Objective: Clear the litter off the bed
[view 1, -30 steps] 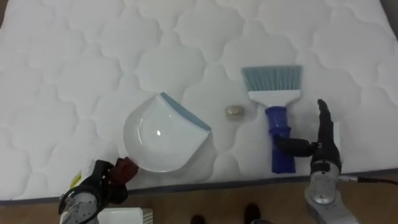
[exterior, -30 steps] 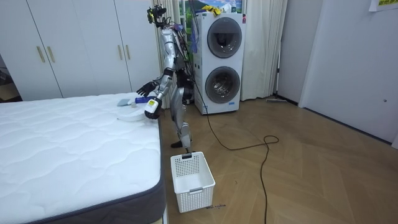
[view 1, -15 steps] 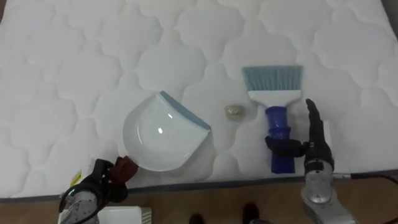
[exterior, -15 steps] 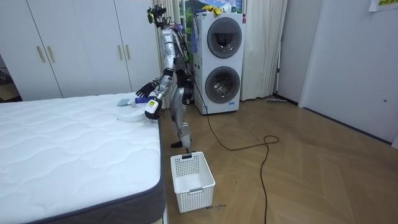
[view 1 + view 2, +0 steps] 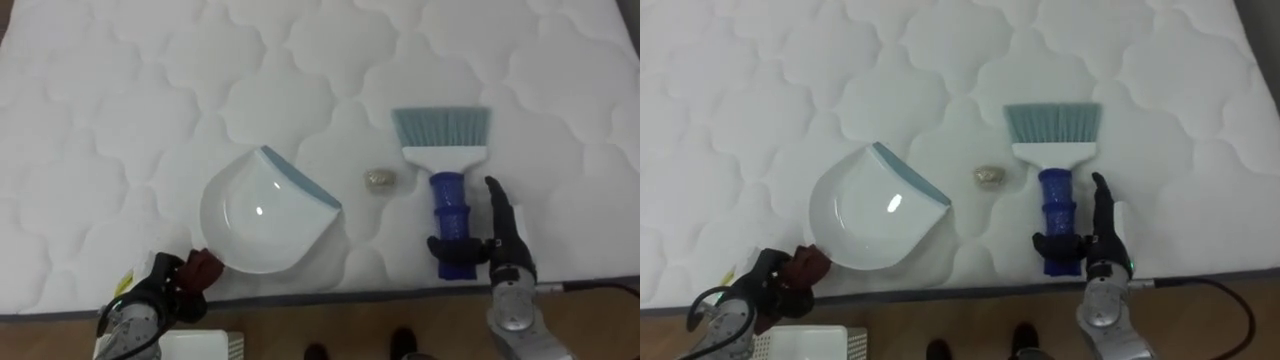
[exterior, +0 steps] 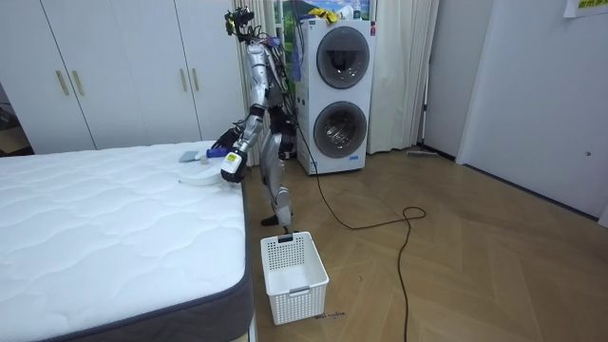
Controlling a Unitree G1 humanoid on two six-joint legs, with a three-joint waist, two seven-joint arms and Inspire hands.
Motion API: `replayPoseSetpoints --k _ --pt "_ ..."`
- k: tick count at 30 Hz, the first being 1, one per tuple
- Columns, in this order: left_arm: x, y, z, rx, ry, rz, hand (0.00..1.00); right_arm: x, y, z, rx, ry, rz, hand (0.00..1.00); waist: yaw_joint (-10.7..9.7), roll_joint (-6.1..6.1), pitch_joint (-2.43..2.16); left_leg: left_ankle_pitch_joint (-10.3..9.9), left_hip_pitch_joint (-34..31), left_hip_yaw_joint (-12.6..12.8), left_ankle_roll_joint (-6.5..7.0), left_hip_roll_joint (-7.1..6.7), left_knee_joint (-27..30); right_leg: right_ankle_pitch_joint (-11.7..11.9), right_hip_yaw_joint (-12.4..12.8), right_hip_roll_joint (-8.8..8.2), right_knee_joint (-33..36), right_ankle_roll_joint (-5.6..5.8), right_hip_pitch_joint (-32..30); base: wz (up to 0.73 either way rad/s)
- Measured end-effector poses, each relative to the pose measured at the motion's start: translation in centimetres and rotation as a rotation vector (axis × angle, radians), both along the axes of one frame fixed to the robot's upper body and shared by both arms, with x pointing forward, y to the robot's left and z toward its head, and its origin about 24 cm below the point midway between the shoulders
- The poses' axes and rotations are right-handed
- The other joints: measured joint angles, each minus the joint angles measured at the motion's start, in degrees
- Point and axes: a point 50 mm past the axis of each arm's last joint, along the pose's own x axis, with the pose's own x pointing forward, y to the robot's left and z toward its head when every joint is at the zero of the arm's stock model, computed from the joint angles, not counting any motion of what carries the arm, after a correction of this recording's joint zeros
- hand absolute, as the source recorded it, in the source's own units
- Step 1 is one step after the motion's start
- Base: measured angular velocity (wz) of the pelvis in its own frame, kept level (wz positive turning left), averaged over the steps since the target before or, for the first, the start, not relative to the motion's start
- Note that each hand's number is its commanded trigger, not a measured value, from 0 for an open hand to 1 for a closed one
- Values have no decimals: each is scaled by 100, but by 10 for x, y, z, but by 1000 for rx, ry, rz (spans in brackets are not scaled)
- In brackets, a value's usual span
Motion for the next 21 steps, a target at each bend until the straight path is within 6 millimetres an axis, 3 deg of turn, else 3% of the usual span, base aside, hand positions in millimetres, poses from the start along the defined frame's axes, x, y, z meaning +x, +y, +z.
replayPoseSetpoints --k 21 --pt "7 -1 1 7 26 0 100 1 -6 -10 -150 117 70 0 16 1 14 -3 9 -8 1 37 -4 9 -79 15 -81 -6 84 2"
